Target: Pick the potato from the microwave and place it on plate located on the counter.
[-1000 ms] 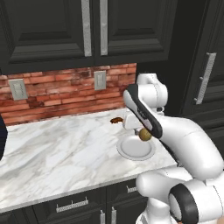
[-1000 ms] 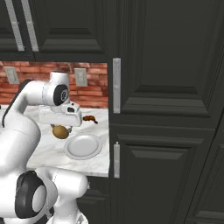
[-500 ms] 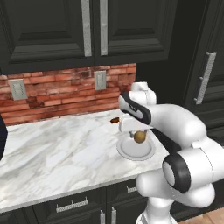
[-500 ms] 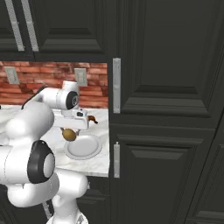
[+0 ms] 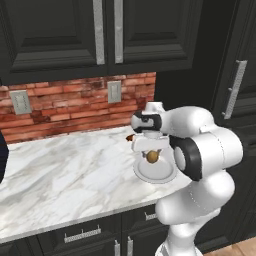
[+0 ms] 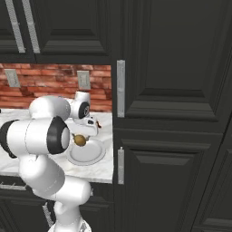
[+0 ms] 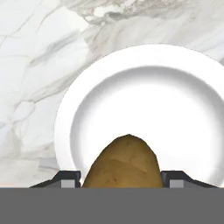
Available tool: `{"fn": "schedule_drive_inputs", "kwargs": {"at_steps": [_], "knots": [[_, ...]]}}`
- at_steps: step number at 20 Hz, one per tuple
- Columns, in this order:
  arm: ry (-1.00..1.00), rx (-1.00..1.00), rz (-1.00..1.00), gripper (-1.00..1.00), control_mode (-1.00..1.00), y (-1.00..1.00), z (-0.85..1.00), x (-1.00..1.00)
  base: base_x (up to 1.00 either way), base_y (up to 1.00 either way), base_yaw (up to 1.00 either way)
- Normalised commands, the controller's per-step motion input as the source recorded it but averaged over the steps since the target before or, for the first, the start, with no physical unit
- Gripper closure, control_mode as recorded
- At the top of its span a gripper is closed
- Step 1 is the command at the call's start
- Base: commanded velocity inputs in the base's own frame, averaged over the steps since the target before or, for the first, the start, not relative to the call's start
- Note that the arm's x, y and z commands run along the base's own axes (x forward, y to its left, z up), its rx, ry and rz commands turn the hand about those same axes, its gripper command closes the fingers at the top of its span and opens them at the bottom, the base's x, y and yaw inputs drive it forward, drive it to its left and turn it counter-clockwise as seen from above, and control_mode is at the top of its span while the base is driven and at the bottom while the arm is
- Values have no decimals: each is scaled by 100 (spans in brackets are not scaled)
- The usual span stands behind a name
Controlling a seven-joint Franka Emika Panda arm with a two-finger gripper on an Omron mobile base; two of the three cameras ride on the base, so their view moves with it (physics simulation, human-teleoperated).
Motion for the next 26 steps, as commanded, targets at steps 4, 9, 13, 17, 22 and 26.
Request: {"fn": "schedule_drive_inputs", "kwargs": {"at_steps": [4,9,13,17,22,26], "knots": [[-13,3,0,100,-100,-2,-49,36,0,0,0],[-12,0,0,100,-100,-3,-43,2,0,0,0],[-3,0,0,100,-100,0,-30,0,0,0,0],[0,0,0,-100,-100,0,-5,0,0,0,0],[0,0,0,-100,-100,0,0,0,0,0,0],[-6,0,0,-100,-100,0,16,-16,0,0,0]]}}
